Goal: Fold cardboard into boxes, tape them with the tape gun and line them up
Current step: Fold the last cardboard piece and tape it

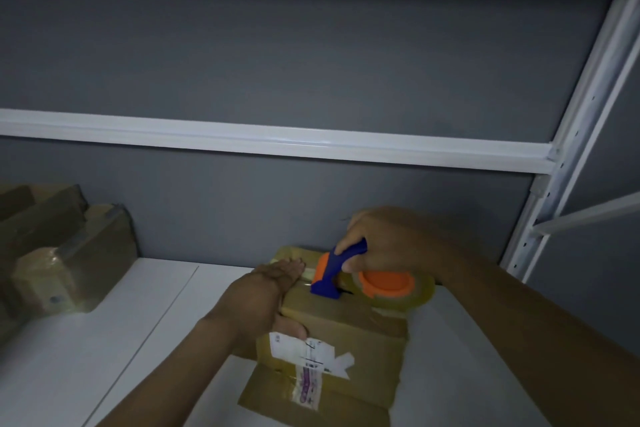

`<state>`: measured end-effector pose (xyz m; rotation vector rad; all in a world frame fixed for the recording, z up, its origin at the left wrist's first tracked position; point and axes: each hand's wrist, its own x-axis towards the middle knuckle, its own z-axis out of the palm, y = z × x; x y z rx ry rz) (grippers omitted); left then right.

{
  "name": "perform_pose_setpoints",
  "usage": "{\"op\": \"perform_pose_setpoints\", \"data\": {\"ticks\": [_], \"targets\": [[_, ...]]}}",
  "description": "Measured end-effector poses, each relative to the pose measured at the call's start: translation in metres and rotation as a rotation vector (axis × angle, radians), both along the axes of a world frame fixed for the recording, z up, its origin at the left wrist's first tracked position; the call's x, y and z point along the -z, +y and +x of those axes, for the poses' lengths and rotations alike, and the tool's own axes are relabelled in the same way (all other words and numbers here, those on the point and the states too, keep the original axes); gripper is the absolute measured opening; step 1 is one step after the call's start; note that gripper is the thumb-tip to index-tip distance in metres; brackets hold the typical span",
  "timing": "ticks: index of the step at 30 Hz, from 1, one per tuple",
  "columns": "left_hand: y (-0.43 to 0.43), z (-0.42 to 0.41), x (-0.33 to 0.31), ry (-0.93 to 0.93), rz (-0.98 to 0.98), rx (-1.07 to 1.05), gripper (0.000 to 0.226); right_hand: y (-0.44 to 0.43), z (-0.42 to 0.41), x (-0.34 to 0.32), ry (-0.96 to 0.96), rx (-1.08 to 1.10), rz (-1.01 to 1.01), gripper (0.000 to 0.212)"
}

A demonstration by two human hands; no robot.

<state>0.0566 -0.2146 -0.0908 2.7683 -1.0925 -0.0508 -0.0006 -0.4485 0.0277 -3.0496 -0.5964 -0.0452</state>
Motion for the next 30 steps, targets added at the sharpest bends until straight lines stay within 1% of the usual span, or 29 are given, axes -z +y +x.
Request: {"op": "perform_pose_setpoints", "data": {"ticks": [3, 9, 12, 13, 17, 19, 22, 26, 30], "targets": [[0.000, 0.008, 0.003, 0.047, -0.042, -0.012, 0.149, -0.010, -0.003, -0.007, 0.030, 0.016, 0.008, 0.040], [0.000, 0.013, 0.003, 0.079, -0.070, 0.010, 0.142, -0.035, -0.019, -0.013, 0.073, 0.047, 0.041, 0.051], [0.000, 0.013, 0.001, 0.055, -0.032, 0.028, 0.142, -0.052, -0.030, -0.011, 0.079, 0.093, 0.052, 0.062], [-0.001, 0.013, 0.001, 0.040, -0.015, 0.034, 0.143, -0.056, -0.032, -0.008, 0.075, 0.110, 0.058, 0.061], [-0.010, 0.013, -0.007, -0.070, 0.113, 0.083, 0.144, -0.047, -0.035, 0.003, 0.012, 0.107, 0.020, 0.037], [-0.020, 0.005, -0.013, -0.086, 0.161, 0.110, 0.140, -0.040, -0.031, 0.005, 0.000, 0.108, 0.005, 0.031], [-0.047, -0.013, -0.011, -0.069, 0.139, 0.160, 0.130, -0.040, -0.029, 0.004, -0.016, 0.109, 0.005, 0.030], [-0.062, -0.012, 0.008, -0.100, 0.096, 0.161, 0.137, -0.045, -0.029, 0.004, -0.021, 0.105, 0.019, 0.034], [-0.053, -0.004, 0.010, -0.120, 0.059, 0.157, 0.136, -0.048, -0.030, 0.001, -0.021, 0.114, 0.072, 0.039]]}}
